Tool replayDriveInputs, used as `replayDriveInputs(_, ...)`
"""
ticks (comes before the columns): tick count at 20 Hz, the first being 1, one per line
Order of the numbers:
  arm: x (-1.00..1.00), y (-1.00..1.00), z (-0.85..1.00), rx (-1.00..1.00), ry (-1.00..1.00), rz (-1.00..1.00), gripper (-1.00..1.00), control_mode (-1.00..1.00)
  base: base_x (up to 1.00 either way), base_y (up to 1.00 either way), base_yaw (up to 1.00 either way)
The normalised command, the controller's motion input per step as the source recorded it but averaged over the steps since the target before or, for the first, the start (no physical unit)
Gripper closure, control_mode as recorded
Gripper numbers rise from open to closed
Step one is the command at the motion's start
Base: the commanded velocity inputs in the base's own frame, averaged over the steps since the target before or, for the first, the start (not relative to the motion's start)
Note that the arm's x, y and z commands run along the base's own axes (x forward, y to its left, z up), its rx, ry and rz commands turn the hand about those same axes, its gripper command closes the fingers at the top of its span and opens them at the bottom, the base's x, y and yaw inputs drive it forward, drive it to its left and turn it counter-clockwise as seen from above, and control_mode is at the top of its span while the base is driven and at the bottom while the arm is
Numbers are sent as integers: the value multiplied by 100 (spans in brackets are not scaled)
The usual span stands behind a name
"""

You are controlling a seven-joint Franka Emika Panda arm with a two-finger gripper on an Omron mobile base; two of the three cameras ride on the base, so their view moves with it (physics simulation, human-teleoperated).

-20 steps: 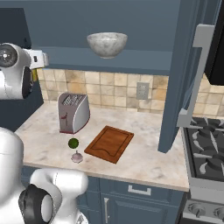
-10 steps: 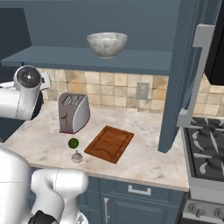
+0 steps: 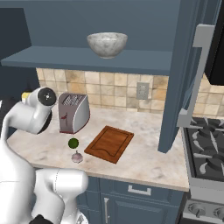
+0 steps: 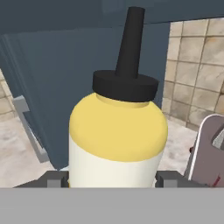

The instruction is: Open the cabinet. Place the bowl and condiment on the counter. Then place the lime and garlic on the cutting board.

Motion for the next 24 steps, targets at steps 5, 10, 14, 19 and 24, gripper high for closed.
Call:
replayDriveInputs(5,44,50,-84,-4,0,13,100,-100,0,0,0)
replayDriveInputs(10,61,60,-64,0,0,11,100,-100,0,0,0)
replayDriveInputs(14,59,53,-57,0,0,12,100,-100,0,0,0)
replayDriveInputs(19,44,45,-41,0,4,12,100,-100,0,0,0)
replayDriveInputs(24,39,42,-38,0,4,10,100,-100,0,0,0)
